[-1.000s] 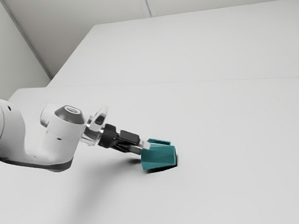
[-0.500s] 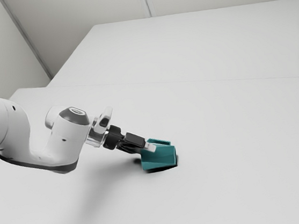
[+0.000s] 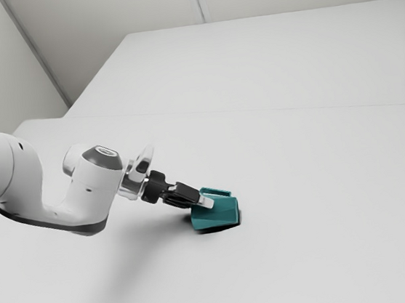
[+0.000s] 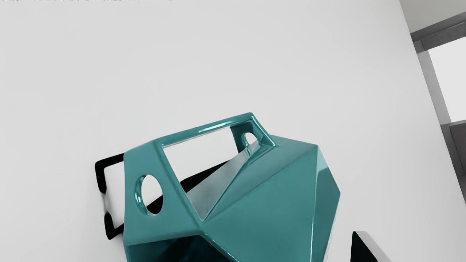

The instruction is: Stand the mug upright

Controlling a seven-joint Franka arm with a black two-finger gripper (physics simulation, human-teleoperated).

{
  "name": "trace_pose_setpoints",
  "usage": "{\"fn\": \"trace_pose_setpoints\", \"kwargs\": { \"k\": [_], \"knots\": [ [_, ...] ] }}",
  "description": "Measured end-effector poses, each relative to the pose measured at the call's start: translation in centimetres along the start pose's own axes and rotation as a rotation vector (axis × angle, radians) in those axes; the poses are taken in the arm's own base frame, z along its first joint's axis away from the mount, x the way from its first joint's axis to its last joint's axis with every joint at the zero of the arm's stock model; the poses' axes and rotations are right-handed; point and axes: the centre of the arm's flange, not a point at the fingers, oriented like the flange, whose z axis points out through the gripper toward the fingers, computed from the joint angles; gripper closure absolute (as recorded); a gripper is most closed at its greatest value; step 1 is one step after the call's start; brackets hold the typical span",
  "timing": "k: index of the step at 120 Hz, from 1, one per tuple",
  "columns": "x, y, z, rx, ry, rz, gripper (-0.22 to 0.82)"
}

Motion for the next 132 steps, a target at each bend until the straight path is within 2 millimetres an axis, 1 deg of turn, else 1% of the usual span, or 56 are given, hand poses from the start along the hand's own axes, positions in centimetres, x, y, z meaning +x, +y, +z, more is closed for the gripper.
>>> {"fn": "trace_pose_setpoints", "kwargs": {
  "k": [25, 48, 64, 83, 112, 123, 132],
  "knots": [
    [0.3, 0.1, -0.1, 0.001, 0.005, 0.009, 0.53],
    [0.7, 0.5, 0.0, 0.002, 0.006, 0.023, 0.62],
    [2.1, 1.1, -0.5, 0.009, 0.015, 0.054, 0.69],
    [3.7, 1.9, -1.5, 0.028, 0.010, 0.108, 0.75],
    [7.4, 4.0, -3.8, 0.108, -0.064, 0.241, 0.78],
    [9.0, 5.2, -5.0, 0.153, -0.116, 0.295, 0.78],
    [9.7, 5.8, -5.7, 0.187, -0.168, 0.317, 0.79]
  ]
}}
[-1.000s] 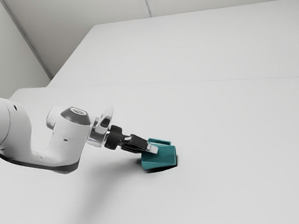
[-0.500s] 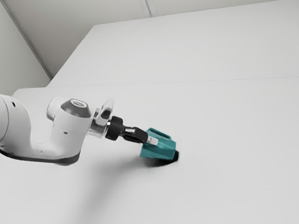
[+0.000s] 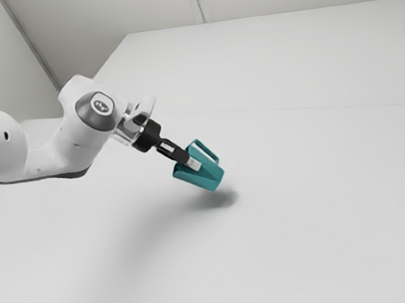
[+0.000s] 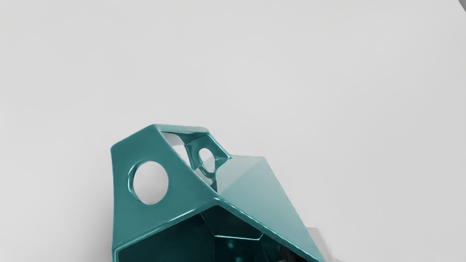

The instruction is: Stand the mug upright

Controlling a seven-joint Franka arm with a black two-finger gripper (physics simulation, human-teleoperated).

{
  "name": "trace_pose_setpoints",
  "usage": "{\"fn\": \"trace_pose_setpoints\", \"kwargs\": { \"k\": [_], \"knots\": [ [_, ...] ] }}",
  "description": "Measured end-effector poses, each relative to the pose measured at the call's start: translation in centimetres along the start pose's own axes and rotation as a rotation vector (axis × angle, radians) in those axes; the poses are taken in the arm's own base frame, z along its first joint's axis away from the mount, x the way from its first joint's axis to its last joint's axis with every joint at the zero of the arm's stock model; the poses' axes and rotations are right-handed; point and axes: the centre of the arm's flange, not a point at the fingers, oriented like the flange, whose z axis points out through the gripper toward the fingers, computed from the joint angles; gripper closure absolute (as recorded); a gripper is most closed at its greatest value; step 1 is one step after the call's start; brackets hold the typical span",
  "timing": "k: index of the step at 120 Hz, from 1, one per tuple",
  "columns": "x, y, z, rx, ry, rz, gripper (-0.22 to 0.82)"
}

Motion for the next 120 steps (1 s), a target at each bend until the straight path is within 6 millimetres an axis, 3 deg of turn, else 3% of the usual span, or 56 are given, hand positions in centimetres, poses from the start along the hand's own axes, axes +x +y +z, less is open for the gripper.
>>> {"fn": "trace_pose_setpoints", "kwargs": {
  "k": [14, 51, 98, 120],
  "knots": [
    [1.0, 0.4, -1.5, 0.051, -0.111, 0.036, 0.79],
    [1.4, 1.0, -4.2, 0.180, -0.355, -0.009, 0.79],
    [0.6, 0.1, -5.1, 0.355, -0.511, -0.140, 0.79],
    [0.2, -0.7, -4.0, 0.399, -0.536, -0.205, 0.79]
  ]
}}
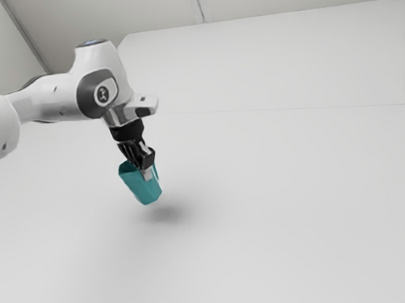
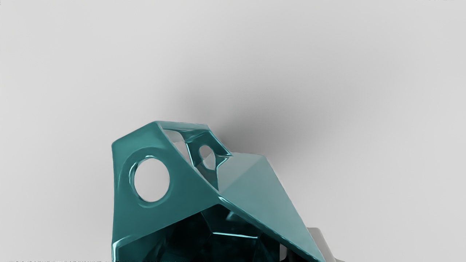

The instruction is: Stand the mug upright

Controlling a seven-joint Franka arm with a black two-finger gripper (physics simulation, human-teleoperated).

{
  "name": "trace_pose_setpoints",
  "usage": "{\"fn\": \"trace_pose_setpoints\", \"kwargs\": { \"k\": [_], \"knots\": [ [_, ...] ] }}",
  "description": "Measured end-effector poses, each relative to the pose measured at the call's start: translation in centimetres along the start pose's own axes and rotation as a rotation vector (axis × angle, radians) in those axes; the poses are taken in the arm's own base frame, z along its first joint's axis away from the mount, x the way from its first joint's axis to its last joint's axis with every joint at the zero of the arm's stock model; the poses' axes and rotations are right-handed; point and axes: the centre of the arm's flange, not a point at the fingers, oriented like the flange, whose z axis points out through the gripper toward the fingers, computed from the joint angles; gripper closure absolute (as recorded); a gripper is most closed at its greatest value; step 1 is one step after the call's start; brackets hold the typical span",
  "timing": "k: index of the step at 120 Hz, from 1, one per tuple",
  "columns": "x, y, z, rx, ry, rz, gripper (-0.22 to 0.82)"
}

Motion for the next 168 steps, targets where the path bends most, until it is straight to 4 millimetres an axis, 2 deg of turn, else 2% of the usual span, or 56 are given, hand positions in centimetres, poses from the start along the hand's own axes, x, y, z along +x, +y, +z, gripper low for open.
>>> {"fn": "trace_pose_setpoints", "kwargs": {
  "k": [62, 94, 120, 136, 156, 168],
  "knots": [
    [1.5, -0.8, 3.6, 0.036, -0.024, -0.133, 0.79],
    [2.0, -1.1, 4.7, 0.042, -0.029, -0.177, 0.77],
    [2.2, -1.1, 4.8, 0.043, -0.016, -0.199, 0.60],
    [2.2, -0.9, 4.3, 0.044, -0.005, -0.207, 0.34],
    [1.7, -0.4, 1.8, 0.048, 0.027, -0.213, 0.16],
    [1.8, -0.3, -1.6, 0.050, 0.056, -0.219, 0.10]
  ]
}}
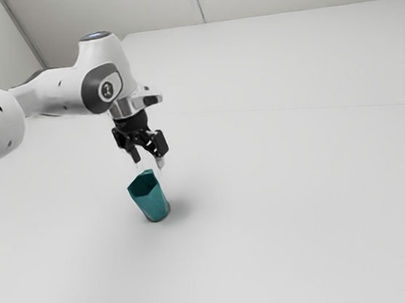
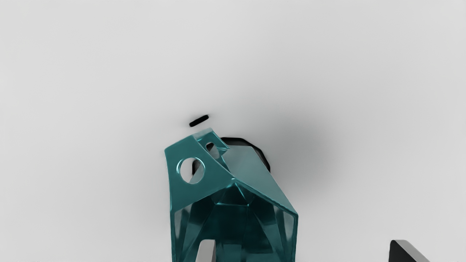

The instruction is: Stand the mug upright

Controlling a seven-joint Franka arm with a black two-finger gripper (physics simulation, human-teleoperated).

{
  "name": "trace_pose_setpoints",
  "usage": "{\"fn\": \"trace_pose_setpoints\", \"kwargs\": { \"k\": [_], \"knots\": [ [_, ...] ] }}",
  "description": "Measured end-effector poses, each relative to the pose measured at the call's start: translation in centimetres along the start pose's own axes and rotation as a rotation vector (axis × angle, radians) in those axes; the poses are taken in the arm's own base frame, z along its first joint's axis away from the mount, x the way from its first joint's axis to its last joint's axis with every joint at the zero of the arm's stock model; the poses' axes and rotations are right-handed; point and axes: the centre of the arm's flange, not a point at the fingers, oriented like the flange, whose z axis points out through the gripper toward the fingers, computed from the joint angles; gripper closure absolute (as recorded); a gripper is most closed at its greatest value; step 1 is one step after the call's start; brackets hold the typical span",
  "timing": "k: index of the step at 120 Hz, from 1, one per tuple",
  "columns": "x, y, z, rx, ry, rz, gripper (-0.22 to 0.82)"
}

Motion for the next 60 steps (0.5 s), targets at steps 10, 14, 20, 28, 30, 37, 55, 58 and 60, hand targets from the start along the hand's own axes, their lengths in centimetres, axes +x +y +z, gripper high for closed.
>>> {"fn": "trace_pose_setpoints", "kwargs": {
  "k": [10, 14, 20, 28, 30, 37, 55, 58, 60],
  "knots": [
    [0.2, 0.0, -2.4, -0.002, 0.008, -0.012, 0.07],
    [0.2, 0.0, -3.3, -0.002, 0.008, -0.019, 0.06],
    [0.1, 0.0, -4.5, -0.002, 0.006, -0.029, 0.04],
    [0.0, 0.0, -6.3, -0.001, 0.011, -0.043, 0.03],
    [-0.1, 0.0, -6.8, -0.001, 0.013, -0.046, 0.03],
    [-0.2, -0.1, -8.7, 0.002, 0.025, -0.059, 0.02],
    [-1.1, 0.0, -13.7, 0.012, 0.066, -0.087, 0.01],
    [-1.4, 0.0, -14.4, 0.013, 0.070, -0.091, 0.01],
    [-1.5, 0.0, -14.7, 0.013, 0.072, -0.094, 0.01]
  ]
}}
